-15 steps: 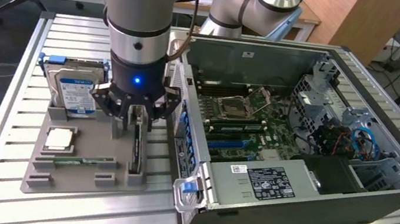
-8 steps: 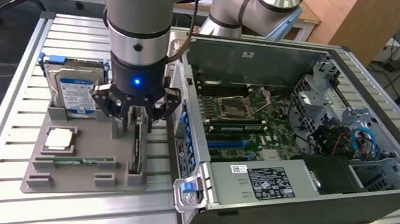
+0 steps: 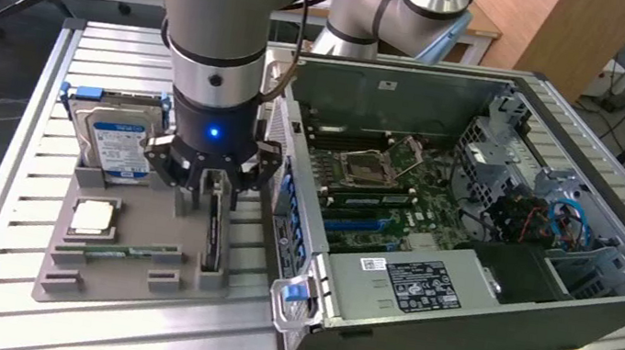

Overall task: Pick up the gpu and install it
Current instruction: 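Pick up the gpu and move the gpu toward the slot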

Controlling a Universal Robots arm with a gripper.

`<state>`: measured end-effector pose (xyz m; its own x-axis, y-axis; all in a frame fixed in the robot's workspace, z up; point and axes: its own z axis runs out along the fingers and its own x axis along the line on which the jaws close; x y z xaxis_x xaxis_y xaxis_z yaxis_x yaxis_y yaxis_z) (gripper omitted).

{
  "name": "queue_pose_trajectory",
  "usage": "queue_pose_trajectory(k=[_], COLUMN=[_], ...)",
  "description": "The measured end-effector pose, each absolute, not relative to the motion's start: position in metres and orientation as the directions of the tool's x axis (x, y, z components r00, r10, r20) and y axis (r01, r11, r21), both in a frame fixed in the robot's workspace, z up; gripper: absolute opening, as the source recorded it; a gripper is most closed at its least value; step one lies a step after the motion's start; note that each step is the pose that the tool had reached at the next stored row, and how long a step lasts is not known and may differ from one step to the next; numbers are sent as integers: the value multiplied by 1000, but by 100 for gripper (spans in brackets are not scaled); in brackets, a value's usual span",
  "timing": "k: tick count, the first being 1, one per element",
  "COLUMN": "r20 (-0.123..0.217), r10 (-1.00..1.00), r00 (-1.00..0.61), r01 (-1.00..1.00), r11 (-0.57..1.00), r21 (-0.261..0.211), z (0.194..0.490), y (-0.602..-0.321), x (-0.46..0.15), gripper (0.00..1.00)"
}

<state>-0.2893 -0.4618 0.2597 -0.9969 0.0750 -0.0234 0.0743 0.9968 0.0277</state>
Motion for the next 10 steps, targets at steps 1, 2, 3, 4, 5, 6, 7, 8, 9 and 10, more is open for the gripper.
queue_pose_trajectory(k=[1, 2, 3, 4, 5, 6, 7, 8, 9, 10], r20=[-23, -23, -23, -23, -24, -24, -23, -23, -23, -23], r10=[75, 75, 75, 75, 75, 75, 75, 75, 75, 75], r00=[-997, -997, -997, -997, -997, -997, -997, -997, -997, -997], r01=[74, 74, 75, 75, 75, 75, 75, 75, 75, 75], r11=[997, 997, 997, 997, 997, 997, 997, 997, 997, 997], r21=[28, 28, 28, 28, 28, 28, 28, 28, 28, 28], z=[259, 259, 259, 259, 258, 257, 256, 254, 253, 252], y=[-462, -462, -462, -462, -462, -462, -462, -462, -462, -462], x=[-289, -288, -288, -288, -288, -288, -288, -288, -288, -288], gripper=[49, 49, 49, 49, 49, 49, 49, 49, 49, 49])
